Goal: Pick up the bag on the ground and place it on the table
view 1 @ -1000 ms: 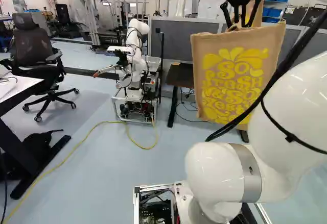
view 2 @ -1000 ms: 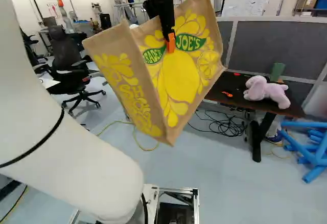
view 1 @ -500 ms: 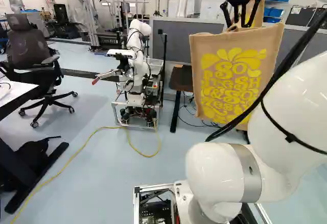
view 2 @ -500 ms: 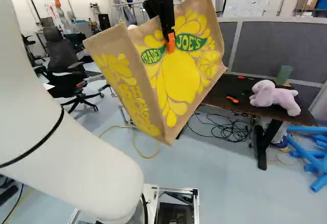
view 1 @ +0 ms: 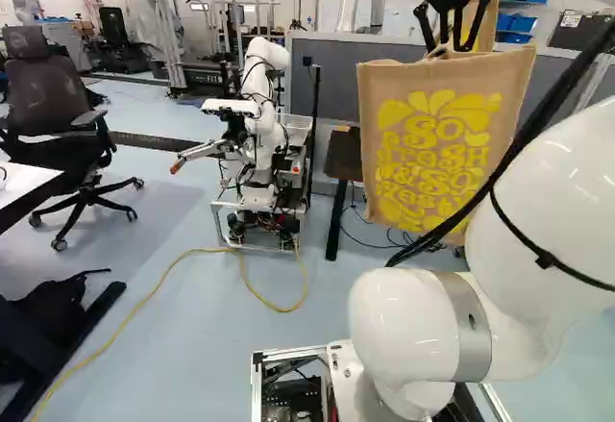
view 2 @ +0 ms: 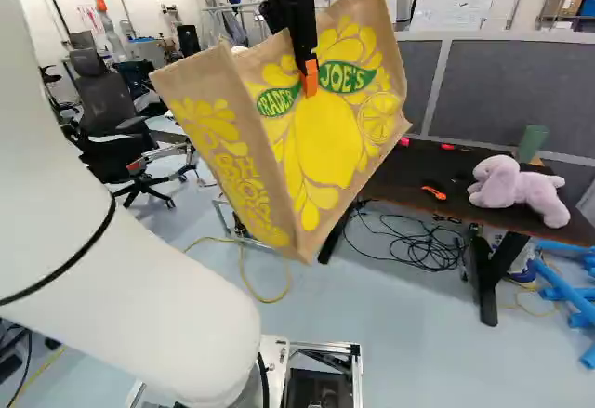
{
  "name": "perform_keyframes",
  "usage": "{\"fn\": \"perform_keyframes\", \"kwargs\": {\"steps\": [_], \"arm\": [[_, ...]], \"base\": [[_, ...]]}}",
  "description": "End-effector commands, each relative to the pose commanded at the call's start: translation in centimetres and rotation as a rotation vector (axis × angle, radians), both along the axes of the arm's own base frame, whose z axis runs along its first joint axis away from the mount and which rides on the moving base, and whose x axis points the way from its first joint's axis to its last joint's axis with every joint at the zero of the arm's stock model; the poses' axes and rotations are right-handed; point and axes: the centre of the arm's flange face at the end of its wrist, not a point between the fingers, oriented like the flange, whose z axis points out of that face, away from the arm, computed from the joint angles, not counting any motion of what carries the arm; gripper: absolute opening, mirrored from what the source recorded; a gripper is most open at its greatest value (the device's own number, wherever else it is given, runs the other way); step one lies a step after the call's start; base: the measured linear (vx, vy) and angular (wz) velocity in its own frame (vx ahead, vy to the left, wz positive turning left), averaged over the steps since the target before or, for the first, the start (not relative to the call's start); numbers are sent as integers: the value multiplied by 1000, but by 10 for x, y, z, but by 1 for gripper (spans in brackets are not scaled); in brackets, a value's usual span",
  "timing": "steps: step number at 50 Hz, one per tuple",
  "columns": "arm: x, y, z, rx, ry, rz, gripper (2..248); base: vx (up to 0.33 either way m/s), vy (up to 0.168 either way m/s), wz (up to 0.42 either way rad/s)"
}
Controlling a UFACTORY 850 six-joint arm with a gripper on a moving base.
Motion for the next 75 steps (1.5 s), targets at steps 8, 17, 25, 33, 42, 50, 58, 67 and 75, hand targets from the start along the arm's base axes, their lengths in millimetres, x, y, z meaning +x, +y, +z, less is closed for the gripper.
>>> {"fn": "perform_keyframes", "kwargs": {"steps": [8, 17, 25, 33, 42, 50, 58, 67, 75], "arm": [[0, 0, 0, 0, 0, 0, 22], [0, 0, 0, 0, 0, 0, 22], [0, 0, 0, 0, 0, 0, 22], [0, 0, 0, 0, 0, 0, 22], [0, 0, 0, 0, 0, 0, 22], [0, 0, 0, 0, 0, 0, 22], [0, 0, 0, 0, 0, 0, 22], [0, 0, 0, 0, 0, 0, 22], [0, 0, 0, 0, 0, 0, 22]], "base": [[161, -37, -198], [161, -43, -220], [159, -43, -223], [185, -22, -274], [168, -5, -255], [155, -20, -205], [142, -30, -182], [115, -1, -25], [98, -1, -15]]}}
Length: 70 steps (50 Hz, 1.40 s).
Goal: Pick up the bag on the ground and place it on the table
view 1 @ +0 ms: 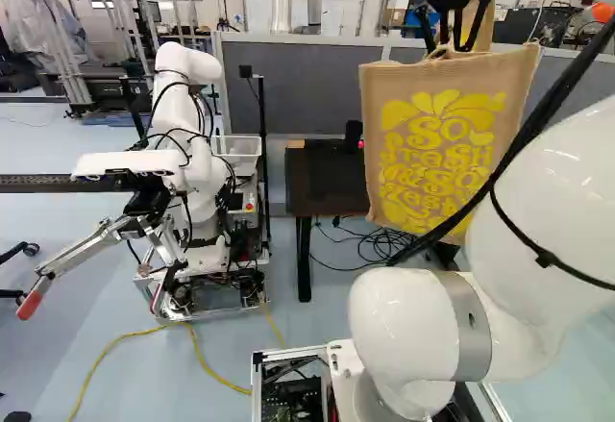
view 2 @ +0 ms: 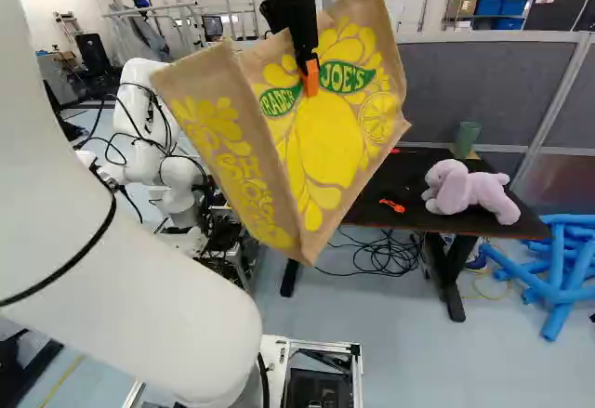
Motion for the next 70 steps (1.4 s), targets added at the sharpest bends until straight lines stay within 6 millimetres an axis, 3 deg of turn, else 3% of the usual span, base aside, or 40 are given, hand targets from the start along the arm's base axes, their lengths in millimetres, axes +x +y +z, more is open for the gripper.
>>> {"fn": "perform_keyframes", "kwargs": {"steps": [36, 70], "arm": [[1, 0, 0, 0, 1, 1, 22], [37, 7, 0, 5, 9, 34, 22]], "base": [[21, 0, -3], [0, 0, 0]]}}
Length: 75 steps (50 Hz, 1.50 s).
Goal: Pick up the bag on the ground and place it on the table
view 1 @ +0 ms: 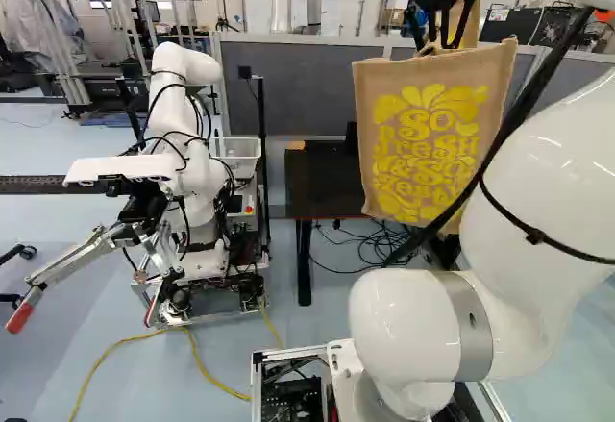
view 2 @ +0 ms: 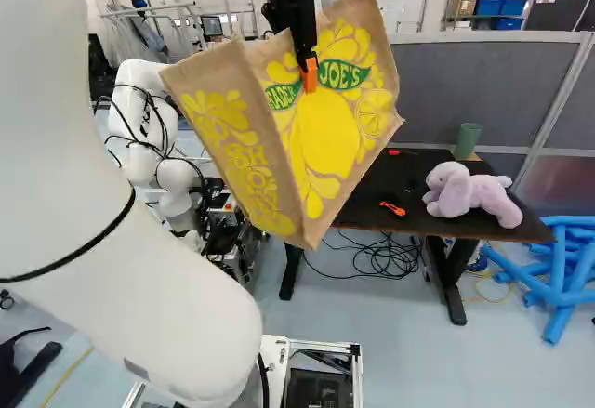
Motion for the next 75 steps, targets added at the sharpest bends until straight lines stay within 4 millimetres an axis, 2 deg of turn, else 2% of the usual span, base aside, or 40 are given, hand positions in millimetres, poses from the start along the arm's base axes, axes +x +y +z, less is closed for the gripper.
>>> {"fn": "perform_keyframes", "kwargs": {"steps": [8, 24, 38, 61, 75], "arm": [[14, 3, -7, 13, 15, 11, 22], [51, 5, -33, 52, 71, 21, 22], [86, -5, -58, 62, 95, 14, 22], [130, -19, -99, 66, 100, 15, 22], [166, -30, -123, 65, 83, 16, 22]], "base": [[0, 0, 0], [0, 0, 0], [0, 0, 0], [0, 0, 0], [0, 0, 0]]}}
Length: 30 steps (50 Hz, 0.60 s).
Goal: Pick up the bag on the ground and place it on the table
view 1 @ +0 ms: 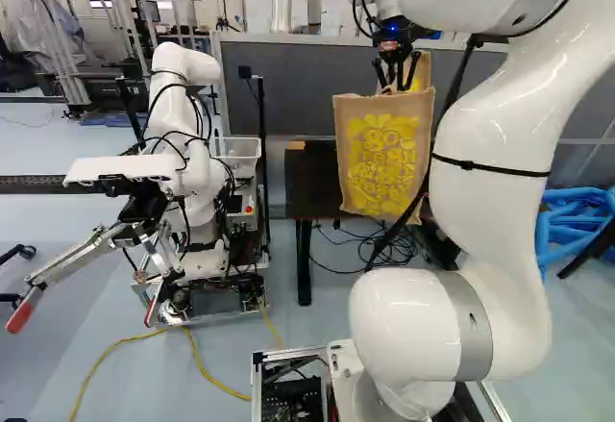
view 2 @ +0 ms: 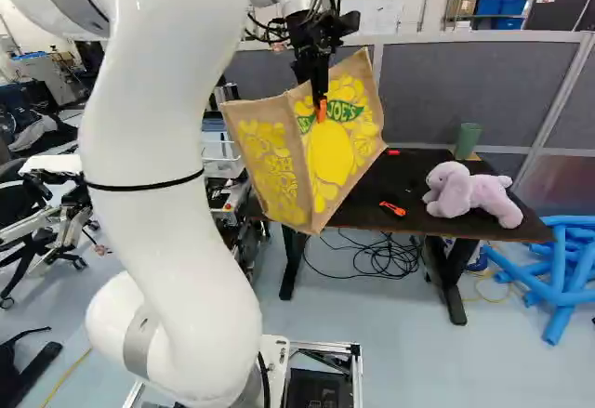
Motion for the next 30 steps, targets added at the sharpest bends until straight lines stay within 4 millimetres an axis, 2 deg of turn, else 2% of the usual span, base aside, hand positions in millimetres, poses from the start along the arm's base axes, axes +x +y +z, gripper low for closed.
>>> {"fn": "perform_keyframes", "kwargs": {"steps": [13, 30], "arm": [[20, -5, -22, 0, 2, -7, 22], [32, -7, -52, -24, 18, -157, 22]], "base": [[0, 0, 0], [0, 0, 0]]}}
